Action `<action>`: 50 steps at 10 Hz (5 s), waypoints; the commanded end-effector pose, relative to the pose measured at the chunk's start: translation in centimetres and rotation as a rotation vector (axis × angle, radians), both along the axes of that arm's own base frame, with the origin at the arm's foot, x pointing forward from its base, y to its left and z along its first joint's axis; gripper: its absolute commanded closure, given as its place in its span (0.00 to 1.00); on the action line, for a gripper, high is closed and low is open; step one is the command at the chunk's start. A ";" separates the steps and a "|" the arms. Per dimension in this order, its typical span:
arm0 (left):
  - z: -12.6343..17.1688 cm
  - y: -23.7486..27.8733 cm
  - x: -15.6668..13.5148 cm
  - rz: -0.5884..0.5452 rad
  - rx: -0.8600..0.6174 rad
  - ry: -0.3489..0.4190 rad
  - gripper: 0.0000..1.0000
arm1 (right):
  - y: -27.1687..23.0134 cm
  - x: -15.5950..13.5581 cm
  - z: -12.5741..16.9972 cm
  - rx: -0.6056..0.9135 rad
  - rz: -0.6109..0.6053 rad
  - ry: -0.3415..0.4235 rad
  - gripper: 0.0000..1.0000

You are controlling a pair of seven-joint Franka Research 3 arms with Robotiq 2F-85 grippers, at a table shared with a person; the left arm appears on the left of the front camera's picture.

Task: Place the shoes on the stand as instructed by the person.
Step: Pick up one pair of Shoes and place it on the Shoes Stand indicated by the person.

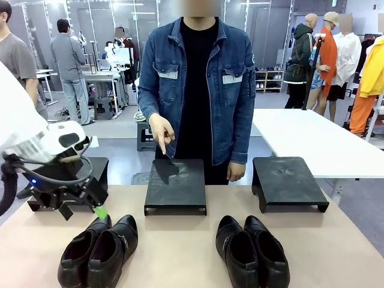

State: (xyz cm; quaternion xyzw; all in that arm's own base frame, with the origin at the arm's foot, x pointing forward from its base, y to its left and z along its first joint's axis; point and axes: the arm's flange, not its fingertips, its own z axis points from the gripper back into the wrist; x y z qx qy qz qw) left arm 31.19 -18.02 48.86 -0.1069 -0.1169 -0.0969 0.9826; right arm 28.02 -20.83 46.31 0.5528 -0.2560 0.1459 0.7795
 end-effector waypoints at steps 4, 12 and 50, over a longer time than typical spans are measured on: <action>-5.9 0.1 2.8 0.211 0.033 -0.015 0.00 | 0.0 0.0 0.1 0.013 0.001 -0.020 0.00; -13.4 -0.2 3.1 0.267 0.112 0.063 0.00 | 0.0 0.0 0.1 0.013 0.001 -0.020 0.00; 3.6 -11.4 10.3 0.165 0.013 -0.370 1.00 | 0.0 0.0 0.1 0.013 0.001 -0.020 0.00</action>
